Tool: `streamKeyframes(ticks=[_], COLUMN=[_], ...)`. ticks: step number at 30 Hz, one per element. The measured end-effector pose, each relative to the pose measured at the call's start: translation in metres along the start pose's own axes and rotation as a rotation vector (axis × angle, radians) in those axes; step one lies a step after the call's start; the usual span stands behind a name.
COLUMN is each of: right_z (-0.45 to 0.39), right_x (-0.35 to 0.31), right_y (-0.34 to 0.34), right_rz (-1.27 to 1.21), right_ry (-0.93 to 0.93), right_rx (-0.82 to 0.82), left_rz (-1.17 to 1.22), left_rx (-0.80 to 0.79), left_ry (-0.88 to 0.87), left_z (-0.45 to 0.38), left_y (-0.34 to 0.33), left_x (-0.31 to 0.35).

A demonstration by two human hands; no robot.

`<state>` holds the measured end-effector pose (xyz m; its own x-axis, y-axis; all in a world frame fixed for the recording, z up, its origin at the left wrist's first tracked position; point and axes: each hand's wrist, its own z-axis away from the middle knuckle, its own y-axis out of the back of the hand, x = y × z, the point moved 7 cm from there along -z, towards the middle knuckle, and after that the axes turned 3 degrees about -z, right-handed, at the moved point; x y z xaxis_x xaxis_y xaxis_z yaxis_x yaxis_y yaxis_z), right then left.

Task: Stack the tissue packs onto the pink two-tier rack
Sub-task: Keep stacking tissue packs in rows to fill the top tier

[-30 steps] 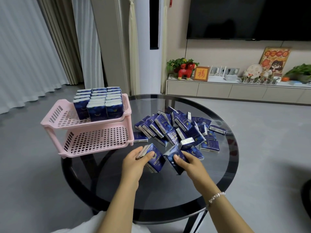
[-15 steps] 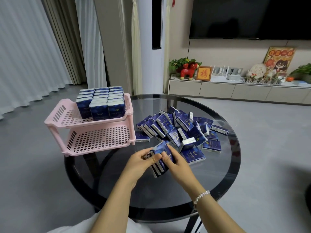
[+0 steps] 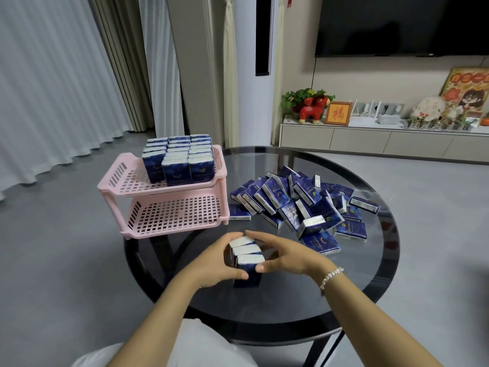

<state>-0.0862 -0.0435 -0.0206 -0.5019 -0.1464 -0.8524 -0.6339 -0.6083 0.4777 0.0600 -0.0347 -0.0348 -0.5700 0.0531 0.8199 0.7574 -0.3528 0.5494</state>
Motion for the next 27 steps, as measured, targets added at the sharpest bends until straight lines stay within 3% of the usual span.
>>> streamKeyframes(ticks=[7,17,27], right_z=[-0.008,-0.012,-0.021], right_x=[-0.012,-0.021,-0.14], right_y=[0.005,0.01,0.029], right_rz=[0.34,0.234,0.309], right_ry=[0.066,0.084,0.283], right_rx=[0.066,0.156,0.231], left_rz=[-0.083,0.206,0.21], left_rx=[0.074,0.178,0.386], left_ry=[0.022,0.053,-0.102], left_z=[0.009,0.01,0.054], left_y=[-0.009,0.008,0.106], left_x=[0.001,-0.009,0.046])
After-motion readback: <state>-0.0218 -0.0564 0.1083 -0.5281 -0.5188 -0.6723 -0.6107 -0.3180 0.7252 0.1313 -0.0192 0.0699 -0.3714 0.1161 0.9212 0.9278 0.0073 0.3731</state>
